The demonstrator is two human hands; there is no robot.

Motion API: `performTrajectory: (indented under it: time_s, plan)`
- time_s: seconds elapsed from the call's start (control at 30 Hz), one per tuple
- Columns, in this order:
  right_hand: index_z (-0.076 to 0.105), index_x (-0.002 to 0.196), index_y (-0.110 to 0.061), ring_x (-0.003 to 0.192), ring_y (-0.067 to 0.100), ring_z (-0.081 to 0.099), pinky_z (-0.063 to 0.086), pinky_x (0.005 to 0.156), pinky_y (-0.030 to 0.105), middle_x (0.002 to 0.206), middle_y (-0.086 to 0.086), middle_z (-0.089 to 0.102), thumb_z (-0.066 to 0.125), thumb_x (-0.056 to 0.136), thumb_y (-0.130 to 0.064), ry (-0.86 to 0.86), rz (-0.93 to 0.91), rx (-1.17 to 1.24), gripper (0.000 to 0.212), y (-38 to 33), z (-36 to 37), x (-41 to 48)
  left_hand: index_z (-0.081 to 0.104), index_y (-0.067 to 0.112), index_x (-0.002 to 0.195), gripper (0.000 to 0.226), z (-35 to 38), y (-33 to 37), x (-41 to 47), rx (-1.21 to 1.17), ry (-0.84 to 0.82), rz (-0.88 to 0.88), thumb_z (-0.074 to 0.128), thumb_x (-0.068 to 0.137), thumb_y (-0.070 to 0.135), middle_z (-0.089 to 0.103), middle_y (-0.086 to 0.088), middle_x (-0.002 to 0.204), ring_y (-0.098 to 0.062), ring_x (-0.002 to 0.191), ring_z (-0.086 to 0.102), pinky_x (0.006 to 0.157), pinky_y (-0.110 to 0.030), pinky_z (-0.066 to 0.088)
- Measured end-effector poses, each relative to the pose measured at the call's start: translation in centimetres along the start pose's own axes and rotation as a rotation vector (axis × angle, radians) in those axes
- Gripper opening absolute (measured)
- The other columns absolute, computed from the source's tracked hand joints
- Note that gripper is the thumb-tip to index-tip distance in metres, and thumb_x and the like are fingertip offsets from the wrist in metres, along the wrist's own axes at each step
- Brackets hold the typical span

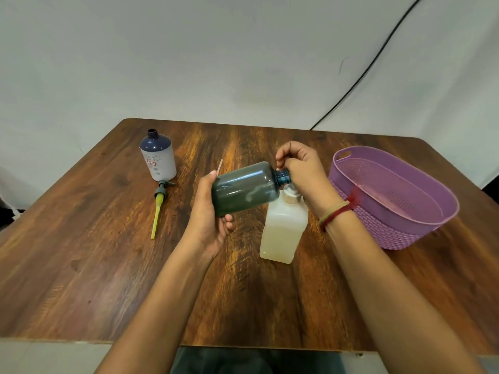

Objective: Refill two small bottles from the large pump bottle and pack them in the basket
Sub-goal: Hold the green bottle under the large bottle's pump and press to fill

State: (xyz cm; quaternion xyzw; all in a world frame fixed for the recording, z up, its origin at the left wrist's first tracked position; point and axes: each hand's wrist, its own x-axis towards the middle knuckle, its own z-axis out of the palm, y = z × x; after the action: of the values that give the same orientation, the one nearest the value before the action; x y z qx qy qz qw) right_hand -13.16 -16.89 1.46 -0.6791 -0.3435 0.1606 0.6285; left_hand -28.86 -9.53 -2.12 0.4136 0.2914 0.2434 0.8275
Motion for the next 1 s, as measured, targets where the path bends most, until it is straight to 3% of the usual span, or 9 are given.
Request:
performTrajectory:
  time_s: [0.1,0.27,0.43,0.6,0.77,1.0]
  plan:
    - [0.058,0.071,-0.013,0.075,0.011,0.054,0.049,0.070,0.021,0.080,0.002,0.058,0.034,0.082,0.018,-0.055,0.051,0.020,0.040,0.0,-0.1,-0.3,0.058,0.011,0.110,0.049,0.0,-0.1,-0.1,-0.007,-0.004,-0.020,0.043,0.092,0.054,0.063,-0.003,0.068,-0.004,0.037,0.042,0.032,-0.012,0.035]
    - [0.064,0.081,-0.013,0.086,0.012,0.061,0.053,0.077,0.023,0.088,0.002,0.064,0.035,0.087,0.014,-0.151,0.026,0.082,0.040,-1.3,-0.6,-0.1,0.053,0.008,0.124,0.057,0.1,0.6,-0.2,-0.014,-0.035,0.022,0.042,0.092,0.053,0.063,-0.006,0.079,-0.004,0.037,0.042,0.032,-0.012,0.035]
    - [0.065,0.081,-0.013,0.081,0.013,0.060,0.049,0.068,0.022,0.088,0.003,0.065,0.031,0.086,0.014,-0.196,0.115,0.111,0.044,-0.2,-0.4,-0.3,0.056,0.010,0.115,0.051,0.1,0.2,-0.3,0.010,0.001,0.003,0.043,0.092,0.053,0.063,-0.004,0.072,-0.004,0.036,0.041,0.032,-0.011,0.034]
    - [0.062,0.085,-0.012,0.080,0.009,0.059,0.052,0.071,0.016,0.086,0.002,0.062,0.034,0.087,0.015,-0.162,0.052,0.016,0.039,-1.4,-0.8,-0.1,0.052,0.007,0.123,0.056,0.2,0.7,-0.5,0.006,-0.029,0.017,0.043,0.092,0.052,0.063,-0.004,0.071,-0.004,0.035,0.042,0.032,-0.011,0.036]
    - [0.063,0.087,-0.012,0.083,0.010,0.059,0.051,0.074,0.021,0.088,0.001,0.063,0.034,0.087,0.014,-0.213,0.056,0.038,0.040,-1.4,-0.8,0.0,0.052,0.012,0.111,0.044,0.4,1.0,-0.7,0.033,-0.014,0.048,0.044,0.092,0.052,0.062,-0.001,0.066,-0.005,0.037,0.042,0.033,-0.012,0.036]
    - [0.062,0.082,-0.014,0.083,0.011,0.056,0.049,0.077,0.025,0.088,0.002,0.060,0.034,0.087,0.014,-0.199,0.107,-0.049,0.041,-1.9,-0.7,-0.2,0.057,0.011,0.109,0.047,0.1,0.6,-0.9,0.016,-0.033,0.009,0.043,0.092,0.053,0.064,-0.003,0.068,-0.004,0.035,0.043,0.032,-0.012,0.037]
